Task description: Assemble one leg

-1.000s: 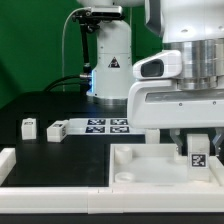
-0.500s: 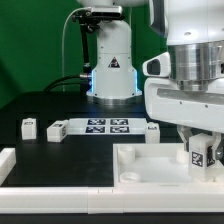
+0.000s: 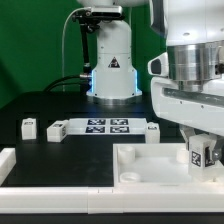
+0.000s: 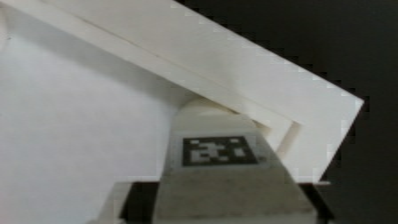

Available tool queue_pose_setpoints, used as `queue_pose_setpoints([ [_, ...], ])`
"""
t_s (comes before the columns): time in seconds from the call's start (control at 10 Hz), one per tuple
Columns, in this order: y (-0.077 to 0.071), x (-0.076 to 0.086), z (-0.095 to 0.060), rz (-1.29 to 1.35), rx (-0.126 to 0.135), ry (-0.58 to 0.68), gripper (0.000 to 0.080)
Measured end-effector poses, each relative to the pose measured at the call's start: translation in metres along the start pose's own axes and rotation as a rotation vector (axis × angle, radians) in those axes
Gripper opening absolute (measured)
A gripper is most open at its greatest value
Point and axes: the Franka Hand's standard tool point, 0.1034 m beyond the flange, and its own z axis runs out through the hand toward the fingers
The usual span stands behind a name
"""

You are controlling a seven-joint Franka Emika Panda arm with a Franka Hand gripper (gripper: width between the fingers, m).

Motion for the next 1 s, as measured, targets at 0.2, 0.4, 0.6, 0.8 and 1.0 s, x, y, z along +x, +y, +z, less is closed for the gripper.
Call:
queue_pose_setpoints([
  [0.2, 0.0000, -0.0001, 0.0001, -0.054, 0.000, 0.000, 0.0370],
  [0.4, 0.0000, -0.0004, 0.0002, -0.066, 0.000, -0.001, 0.0605],
  [0.6, -0.0002, -0.0012, 0.0002, -0.386, -0.010, 0.010, 0.0640],
  [0.8, -0.0010, -0.0003, -0.0007, -0.649, -0.022, 0.019, 0.0647],
  [1.0, -0.0012, 0.0017, -0.0015, -0.927, -0.031, 0.023, 0.0649],
])
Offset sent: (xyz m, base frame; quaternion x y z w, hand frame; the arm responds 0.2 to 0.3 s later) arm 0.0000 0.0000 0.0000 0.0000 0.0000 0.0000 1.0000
